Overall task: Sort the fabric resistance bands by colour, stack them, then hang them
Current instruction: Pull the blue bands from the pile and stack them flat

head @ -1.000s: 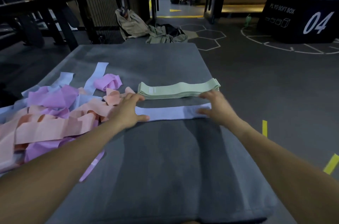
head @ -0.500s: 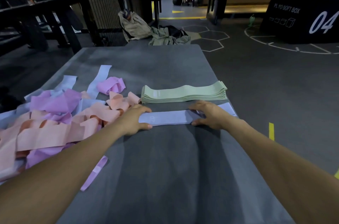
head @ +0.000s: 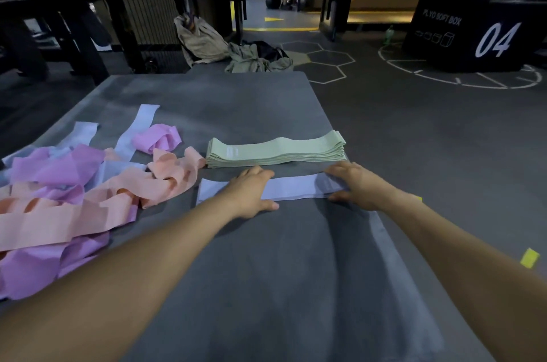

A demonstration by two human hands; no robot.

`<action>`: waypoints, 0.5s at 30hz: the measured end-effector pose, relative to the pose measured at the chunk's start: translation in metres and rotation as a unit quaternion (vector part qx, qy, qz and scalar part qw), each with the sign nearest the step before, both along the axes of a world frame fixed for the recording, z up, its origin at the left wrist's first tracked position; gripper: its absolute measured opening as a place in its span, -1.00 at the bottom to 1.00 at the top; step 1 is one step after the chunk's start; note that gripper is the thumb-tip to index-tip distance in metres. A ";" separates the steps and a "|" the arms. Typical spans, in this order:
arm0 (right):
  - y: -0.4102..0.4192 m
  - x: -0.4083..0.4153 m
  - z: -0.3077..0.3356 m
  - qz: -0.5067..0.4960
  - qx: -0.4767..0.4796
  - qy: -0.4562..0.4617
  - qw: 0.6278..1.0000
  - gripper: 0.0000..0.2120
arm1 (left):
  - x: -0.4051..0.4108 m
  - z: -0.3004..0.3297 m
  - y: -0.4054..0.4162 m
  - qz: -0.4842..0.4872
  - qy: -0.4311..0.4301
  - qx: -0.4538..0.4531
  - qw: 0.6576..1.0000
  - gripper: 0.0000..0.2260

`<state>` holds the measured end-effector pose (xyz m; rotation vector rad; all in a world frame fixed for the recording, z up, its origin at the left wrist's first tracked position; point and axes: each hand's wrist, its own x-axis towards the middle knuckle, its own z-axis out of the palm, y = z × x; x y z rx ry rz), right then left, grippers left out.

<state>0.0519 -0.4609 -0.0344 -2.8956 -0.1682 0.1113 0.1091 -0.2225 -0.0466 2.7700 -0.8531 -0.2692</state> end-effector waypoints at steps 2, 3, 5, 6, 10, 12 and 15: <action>-0.002 0.001 -0.003 -0.001 0.008 -0.005 1.000 -0.44 | 0.002 -0.002 0.000 0.002 0.009 -0.003 1.000 -0.46; -0.002 0.002 -0.003 -0.003 0.013 -0.004 1.000 -0.45 | 0.004 -0.003 0.000 0.000 0.007 -0.003 1.000 -0.49; -0.002 0.002 -0.004 -0.004 0.018 0.000 1.000 -0.45 | 0.005 -0.004 -0.001 -0.007 0.002 0.005 1.000 -0.51; -0.001 0.002 -0.004 -0.003 0.017 0.000 1.000 -0.46 | 0.005 -0.003 -0.001 -0.010 0.000 0.010 1.000 -0.52; 0.000 -0.002 -0.003 -0.012 0.013 0.006 1.000 -0.47 | 0.006 -0.004 -0.002 -0.012 0.002 0.010 1.000 -0.52; 0.004 -0.004 -0.001 -0.013 0.002 0.008 1.000 -0.45 | 0.005 -0.005 -0.001 -0.008 0.008 0.004 1.000 -0.51; 0.018 -0.004 0.007 -0.011 -0.007 -0.006 1.000 -0.42 | 0.000 -0.002 0.004 -0.005 -0.001 -0.006 1.000 -0.45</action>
